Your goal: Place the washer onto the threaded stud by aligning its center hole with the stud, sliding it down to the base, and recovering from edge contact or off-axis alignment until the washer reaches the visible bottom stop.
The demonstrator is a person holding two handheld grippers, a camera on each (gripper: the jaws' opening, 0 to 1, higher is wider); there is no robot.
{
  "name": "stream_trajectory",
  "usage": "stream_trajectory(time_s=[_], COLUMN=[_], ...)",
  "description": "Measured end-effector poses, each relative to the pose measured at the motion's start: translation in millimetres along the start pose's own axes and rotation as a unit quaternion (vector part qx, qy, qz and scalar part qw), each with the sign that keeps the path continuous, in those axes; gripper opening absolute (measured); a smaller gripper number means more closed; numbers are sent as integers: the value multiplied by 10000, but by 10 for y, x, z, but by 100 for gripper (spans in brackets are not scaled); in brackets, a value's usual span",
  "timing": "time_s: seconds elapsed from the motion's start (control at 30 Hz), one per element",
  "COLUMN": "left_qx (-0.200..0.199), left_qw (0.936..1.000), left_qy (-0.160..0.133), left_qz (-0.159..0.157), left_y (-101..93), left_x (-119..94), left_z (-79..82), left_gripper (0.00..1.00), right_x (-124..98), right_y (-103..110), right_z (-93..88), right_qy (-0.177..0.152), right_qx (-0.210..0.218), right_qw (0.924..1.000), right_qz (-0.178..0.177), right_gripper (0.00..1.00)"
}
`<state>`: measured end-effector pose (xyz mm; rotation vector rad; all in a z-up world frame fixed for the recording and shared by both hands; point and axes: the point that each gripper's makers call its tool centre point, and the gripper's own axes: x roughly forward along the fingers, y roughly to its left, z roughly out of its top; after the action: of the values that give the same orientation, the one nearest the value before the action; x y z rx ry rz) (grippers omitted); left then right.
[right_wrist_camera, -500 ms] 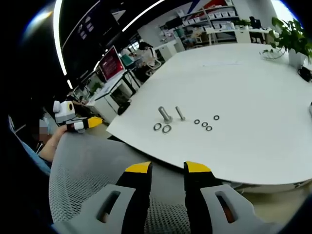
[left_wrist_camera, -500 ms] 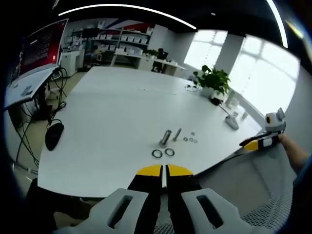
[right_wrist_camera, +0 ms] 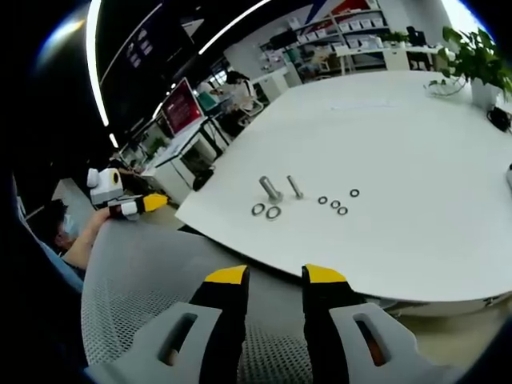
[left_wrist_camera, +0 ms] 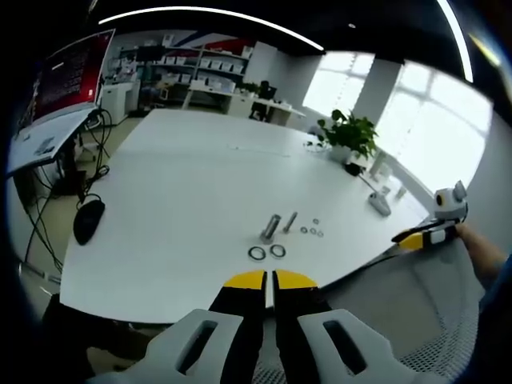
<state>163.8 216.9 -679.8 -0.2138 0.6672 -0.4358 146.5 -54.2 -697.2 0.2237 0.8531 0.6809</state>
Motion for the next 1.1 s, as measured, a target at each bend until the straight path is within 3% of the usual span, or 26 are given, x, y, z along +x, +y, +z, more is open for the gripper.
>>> stream_trajectory(time_s=[1.1], left_qx=[90], left_qw=[9999], left_qy=[56], left_qz=[5], left_y=[8], left_x=[18], left_z=[-4], left_gripper=[0], right_x=[11], right_y=[64], right_z=[5], right_qy=[57], right_qx=[-107], right_qw=[9998], right_qz=[150], right_gripper=[29])
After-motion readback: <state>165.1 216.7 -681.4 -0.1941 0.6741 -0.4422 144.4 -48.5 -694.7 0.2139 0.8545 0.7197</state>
